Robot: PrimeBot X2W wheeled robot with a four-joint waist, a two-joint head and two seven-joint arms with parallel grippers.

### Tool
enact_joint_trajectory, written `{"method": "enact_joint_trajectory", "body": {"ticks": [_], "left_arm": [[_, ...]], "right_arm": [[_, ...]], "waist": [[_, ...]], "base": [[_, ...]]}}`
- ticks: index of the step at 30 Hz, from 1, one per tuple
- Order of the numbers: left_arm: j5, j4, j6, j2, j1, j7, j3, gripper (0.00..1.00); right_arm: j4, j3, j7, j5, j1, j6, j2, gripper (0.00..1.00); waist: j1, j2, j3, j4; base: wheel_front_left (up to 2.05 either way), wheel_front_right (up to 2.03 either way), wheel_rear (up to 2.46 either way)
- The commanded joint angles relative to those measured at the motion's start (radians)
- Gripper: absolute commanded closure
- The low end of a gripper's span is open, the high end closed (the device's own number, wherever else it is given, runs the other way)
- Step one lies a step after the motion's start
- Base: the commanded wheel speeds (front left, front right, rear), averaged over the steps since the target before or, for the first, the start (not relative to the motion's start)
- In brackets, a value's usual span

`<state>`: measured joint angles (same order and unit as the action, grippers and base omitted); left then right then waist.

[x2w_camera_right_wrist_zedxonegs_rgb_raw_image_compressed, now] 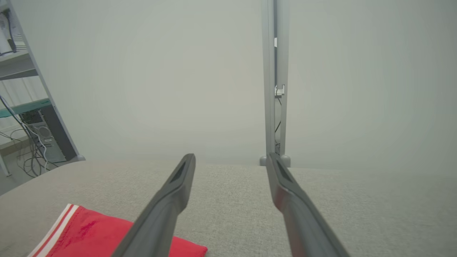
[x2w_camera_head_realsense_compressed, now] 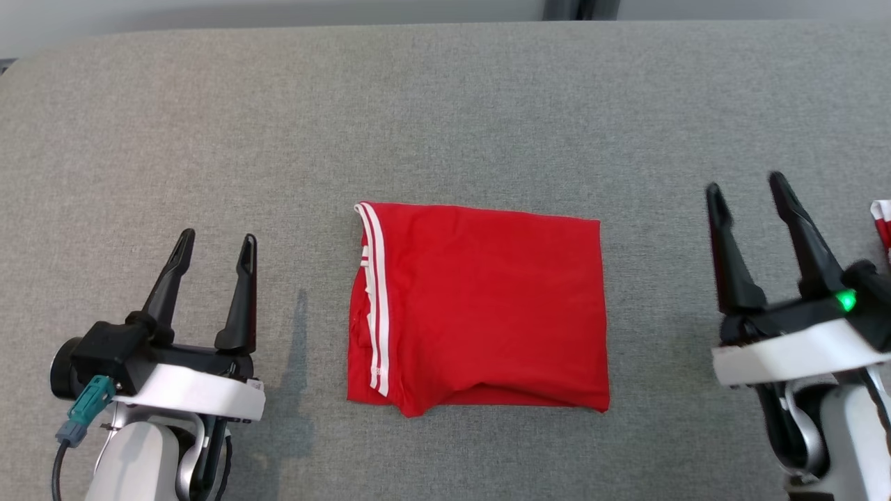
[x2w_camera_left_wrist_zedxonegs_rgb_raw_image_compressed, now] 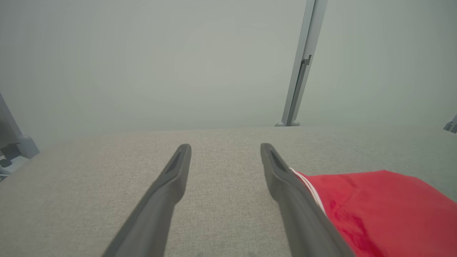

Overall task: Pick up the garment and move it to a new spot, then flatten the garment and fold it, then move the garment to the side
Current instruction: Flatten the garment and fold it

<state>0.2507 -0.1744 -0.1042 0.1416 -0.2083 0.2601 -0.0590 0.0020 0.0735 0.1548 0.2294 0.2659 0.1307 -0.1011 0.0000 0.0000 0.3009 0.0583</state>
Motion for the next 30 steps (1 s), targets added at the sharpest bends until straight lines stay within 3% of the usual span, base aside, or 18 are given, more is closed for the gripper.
{"method": "enact_joint_trajectory", "body": {"ticks": [1, 8, 22, 23, 24, 30], "left_arm": [[-0.002, 0.004, 0.008, 0.007, 0.007, 0.005, 0.009, 0.00], [0.003, 0.018, 0.017, 0.010, 0.043, 0.005, 0.019, 0.00], [0.006, 0.032, 0.031, 0.019, 0.058, -0.008, 0.003, 0.00], [0.007, 0.033, 0.032, 0.019, 0.058, -0.009, 0.002, 0.00], [0.007, 0.034, 0.032, 0.020, 0.056, -0.008, 0.001, 0.00], [0.011, 0.038, 0.034, 0.023, 0.046, -0.008, -0.005, 0.00]], "right_arm": [[-0.010, -0.024, -0.010, -0.011, -0.027, 0.000, -0.008, 0.00], [-0.028, -0.107, -0.032, -0.022, -0.132, 0.000, -0.006, 0.00], [-0.031, -0.122, -0.048, -0.018, -0.157, 0.000, 0.008, 0.00], [-0.034, -0.119, -0.049, -0.019, -0.156, 0.000, 0.009, 0.53], [-0.040, -0.110, -0.047, -0.019, -0.152, 0.000, 0.009, 1.00], [-0.066, 0.035, -0.072, -0.017, -0.123, 0.000, 0.002, 1.00]], "waist": [[0.0000, 0.0000, -0.010, -0.007], [0.0000, 0.0000, -0.044, -0.021], [0.0000, 0.0000, -0.054, -0.020], [0.0000, 0.0000, -0.053, -0.018], [0.0000, 0.0000, -0.052, -0.017], [0.0000, 0.0000, -0.047, -0.005]], "base": [[0.00, 0.00, 0.00], [0.00, 0.00, 0.00], [0.00, 0.00, 0.00], [0.00, 0.00, 0.00], [0.00, 0.00, 0.00], [0.00, 0.00, 0.00]]}}
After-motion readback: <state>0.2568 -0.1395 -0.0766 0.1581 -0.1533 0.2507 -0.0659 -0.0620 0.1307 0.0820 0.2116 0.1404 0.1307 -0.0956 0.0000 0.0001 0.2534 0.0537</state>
